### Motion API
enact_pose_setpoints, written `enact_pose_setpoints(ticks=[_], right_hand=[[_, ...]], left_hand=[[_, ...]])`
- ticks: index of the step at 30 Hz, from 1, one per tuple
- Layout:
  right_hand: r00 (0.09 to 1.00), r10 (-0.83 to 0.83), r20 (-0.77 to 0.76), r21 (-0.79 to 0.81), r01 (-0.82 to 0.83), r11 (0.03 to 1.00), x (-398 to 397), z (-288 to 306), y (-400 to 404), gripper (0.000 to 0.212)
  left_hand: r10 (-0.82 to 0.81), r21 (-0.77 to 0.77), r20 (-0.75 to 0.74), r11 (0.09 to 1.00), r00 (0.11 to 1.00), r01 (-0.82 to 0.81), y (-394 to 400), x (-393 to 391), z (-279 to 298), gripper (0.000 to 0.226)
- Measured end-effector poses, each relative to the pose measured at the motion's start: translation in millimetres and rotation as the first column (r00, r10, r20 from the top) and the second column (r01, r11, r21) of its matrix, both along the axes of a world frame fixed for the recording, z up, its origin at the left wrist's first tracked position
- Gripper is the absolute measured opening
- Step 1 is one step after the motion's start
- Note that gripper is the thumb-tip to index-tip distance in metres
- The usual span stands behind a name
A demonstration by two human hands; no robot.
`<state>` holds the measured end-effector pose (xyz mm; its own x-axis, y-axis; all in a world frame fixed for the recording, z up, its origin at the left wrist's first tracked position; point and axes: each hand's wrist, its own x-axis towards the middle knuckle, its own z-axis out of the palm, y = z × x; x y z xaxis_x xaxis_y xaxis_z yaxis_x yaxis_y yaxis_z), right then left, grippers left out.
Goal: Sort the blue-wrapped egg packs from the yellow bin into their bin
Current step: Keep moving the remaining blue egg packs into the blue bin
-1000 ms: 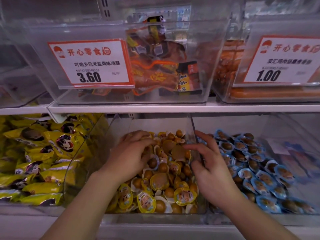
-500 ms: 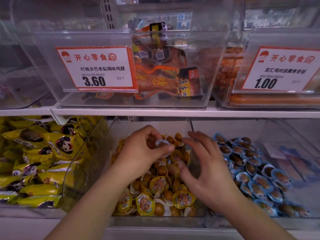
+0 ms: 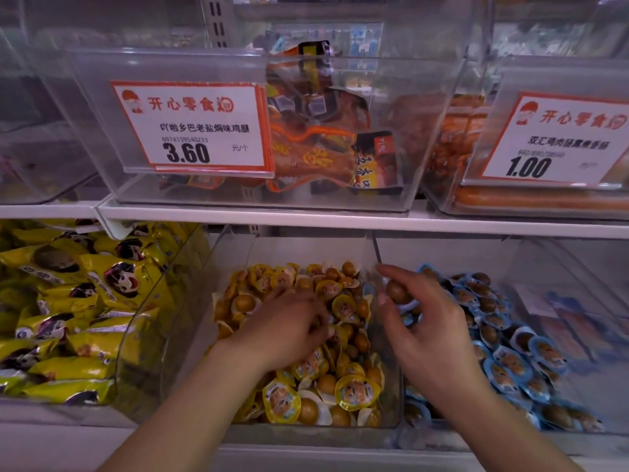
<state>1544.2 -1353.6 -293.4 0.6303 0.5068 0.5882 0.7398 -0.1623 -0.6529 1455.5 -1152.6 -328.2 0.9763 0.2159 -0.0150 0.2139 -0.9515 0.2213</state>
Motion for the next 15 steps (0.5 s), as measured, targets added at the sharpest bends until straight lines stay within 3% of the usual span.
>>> enact_pose_setpoints(ticks=[2,7,8,12,15], right_hand=[[1.000,0.011,0.005,-0.005,-0.011,1.000,1,-2,-1,0.045],[1.000,0.028,0.010,-0.020,-0.028,0.999,1,-3,0,0.040],[0.999,0.033,0.010,-0.021,-0.033,0.999,1,-3,0,0.039],[0.999,0.039,0.003,-0.026,-0.039,0.999,1,-3,-1,0.042],[0.999,0.043,0.020,-0.049,-0.042,0.998,0,-3,-2,0.042]], left_hand=[[0.063,0.107,-0.017,0.992,0.998,-0.061,12,-2,9,0.033],[0.142,0.197,0.007,0.970,0.990,-0.140,20,-1,16,0.029],[0.117,0.198,0.018,0.973,0.993,-0.118,14,3,13,0.023],[0.065,0.134,-0.040,0.989,0.997,-0.059,1,17,0,0.056],[0.096,0.160,-0.087,0.984,0.992,-0.082,1,23,-1,0.042]])
